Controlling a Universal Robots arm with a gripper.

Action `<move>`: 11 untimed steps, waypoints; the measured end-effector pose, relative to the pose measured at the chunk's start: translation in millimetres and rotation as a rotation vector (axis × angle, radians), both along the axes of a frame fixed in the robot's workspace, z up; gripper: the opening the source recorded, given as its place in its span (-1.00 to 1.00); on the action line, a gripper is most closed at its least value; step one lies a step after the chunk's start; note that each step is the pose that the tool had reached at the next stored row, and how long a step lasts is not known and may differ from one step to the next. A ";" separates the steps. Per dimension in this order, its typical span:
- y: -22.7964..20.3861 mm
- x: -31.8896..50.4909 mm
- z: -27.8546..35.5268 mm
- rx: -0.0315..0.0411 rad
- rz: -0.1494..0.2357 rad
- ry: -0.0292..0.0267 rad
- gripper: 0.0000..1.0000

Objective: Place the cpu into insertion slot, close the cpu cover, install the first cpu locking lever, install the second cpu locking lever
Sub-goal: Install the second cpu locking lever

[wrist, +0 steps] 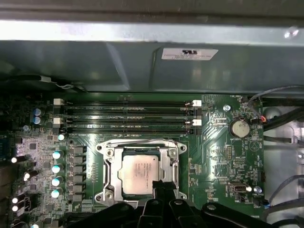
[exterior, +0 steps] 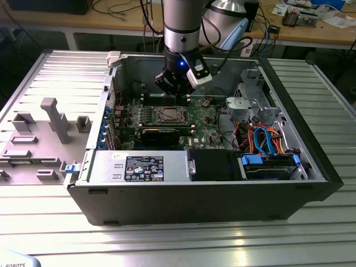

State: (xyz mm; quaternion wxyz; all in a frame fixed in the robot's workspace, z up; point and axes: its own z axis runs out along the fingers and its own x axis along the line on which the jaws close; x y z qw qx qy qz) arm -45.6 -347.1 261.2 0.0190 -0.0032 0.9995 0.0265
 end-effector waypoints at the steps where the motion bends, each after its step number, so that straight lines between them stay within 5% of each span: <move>1: -1.1 0.0 1.4 0.0005 0.000 -0.0001 -0.79; 3: -3.1 0.0 0.5 0.0060 0.000 0.0005 -0.79; 11: -4.0 0.0 -1.4 0.0065 -0.008 0.0030 -0.79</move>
